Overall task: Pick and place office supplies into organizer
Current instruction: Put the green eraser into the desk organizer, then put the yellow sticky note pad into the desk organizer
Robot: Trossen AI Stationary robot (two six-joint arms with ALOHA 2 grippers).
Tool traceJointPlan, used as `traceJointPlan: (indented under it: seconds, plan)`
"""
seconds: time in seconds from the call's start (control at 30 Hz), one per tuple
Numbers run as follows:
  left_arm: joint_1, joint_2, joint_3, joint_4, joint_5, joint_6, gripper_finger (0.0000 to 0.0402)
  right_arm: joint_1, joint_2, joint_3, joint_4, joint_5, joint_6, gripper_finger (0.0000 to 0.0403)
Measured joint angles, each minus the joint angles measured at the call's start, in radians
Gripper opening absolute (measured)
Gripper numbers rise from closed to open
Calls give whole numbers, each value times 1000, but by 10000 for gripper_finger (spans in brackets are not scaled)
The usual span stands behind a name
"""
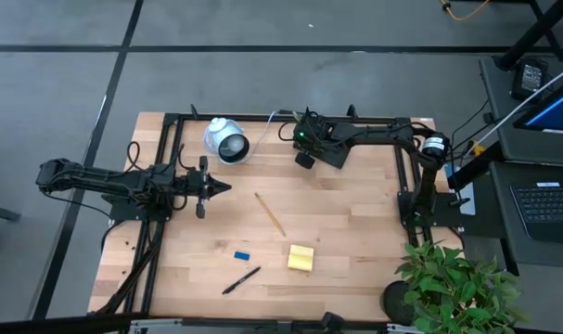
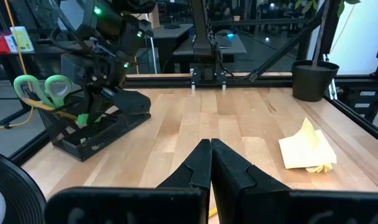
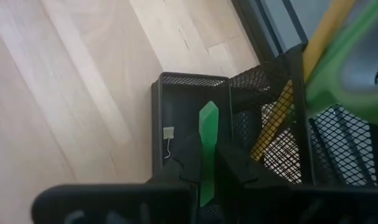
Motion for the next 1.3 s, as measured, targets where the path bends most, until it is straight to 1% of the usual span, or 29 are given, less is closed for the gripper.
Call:
traceJointPlan:
  seconds: [0.1,0.27,0.37,0.57,1.13,1.3]
  plan:
    - [0,0,0,0,0,0,2,-1,0,0,0,2,23,26]
    - [0,0,0,0,0,-13,2,-7,0,0,0,72,35,67]
    - [0,0,0,0,0,-16,2,-8,0,0,-2,76,34,77]
    - [0,0,0,0,0,-16,2,-6,0,0,-5,16,31,81]
    - [0,0,0,0,0,-35,2,-7,0,0,-7,14,33,84]
    - [0,0,0,0,0,-35,2,7,0,49,-58,13,33,84]
